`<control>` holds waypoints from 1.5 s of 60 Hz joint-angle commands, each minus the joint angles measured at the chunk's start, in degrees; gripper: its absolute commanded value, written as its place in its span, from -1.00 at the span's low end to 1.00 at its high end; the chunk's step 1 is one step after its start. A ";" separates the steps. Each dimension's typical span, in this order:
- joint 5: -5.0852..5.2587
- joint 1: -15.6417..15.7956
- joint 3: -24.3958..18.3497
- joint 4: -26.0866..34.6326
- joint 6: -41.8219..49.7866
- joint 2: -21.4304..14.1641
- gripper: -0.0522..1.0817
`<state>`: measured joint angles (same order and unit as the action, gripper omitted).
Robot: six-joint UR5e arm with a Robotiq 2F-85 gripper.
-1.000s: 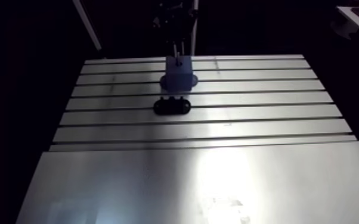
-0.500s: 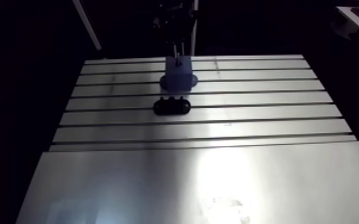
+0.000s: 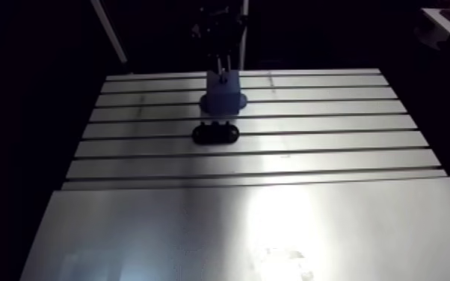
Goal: Pick up the M10 bolt and insert it into the hex recess until seated.
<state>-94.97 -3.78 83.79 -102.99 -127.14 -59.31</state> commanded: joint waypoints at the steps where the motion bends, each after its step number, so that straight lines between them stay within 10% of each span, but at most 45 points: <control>1: 0.01 0.07 0.08 -0.06 -0.15 -0.05 0.31; 10: 0.01 0.36 0.33 -0.06 0.00 -0.05 -0.52; 24: -0.08 0.61 0.55 -0.15 0.10 -0.05 -0.75; 65: 0.53 0.45 0.63 -1.19 2.14 -0.32 -0.73; 90: 0.62 0.34 1.22 -3.93 16.85 -0.75 -0.35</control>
<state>-94.37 -3.60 84.64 -106.25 -116.05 -59.85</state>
